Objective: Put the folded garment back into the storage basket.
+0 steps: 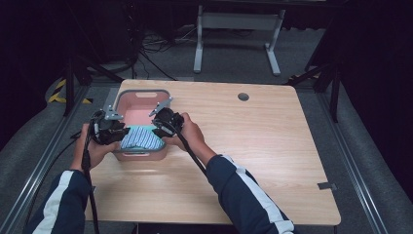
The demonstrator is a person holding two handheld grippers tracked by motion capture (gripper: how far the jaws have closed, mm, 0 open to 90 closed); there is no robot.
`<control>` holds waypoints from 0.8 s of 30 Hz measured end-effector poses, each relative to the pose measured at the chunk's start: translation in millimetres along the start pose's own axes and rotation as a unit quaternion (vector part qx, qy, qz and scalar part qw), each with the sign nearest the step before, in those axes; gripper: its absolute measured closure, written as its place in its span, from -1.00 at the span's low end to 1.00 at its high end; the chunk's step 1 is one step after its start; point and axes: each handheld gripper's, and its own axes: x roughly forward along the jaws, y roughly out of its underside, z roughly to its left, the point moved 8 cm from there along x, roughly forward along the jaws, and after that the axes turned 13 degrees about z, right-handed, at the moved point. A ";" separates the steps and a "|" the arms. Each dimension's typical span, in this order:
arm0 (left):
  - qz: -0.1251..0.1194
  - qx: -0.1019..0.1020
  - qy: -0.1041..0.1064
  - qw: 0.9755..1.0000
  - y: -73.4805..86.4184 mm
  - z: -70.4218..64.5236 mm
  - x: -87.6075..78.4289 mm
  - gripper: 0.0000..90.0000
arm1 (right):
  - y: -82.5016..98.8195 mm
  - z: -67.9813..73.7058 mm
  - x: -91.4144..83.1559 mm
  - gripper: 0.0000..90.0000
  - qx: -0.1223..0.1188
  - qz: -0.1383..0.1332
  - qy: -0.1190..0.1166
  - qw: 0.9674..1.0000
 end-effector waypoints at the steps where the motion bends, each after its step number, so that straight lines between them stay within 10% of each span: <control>1: -0.005 -0.002 0.005 1.000 -1.0 -2.2 -1.1 0.55 | 0.2 -0.3 -1.1 0.55 0.000 -0.001 0.001 1.000; 24: -0.052 0.012 0.006 0.999 -21.8 -39.3 -25.0 0.02 | 24.2 -20.2 -36.6 0.05 -0.002 0.006 0.054 0.999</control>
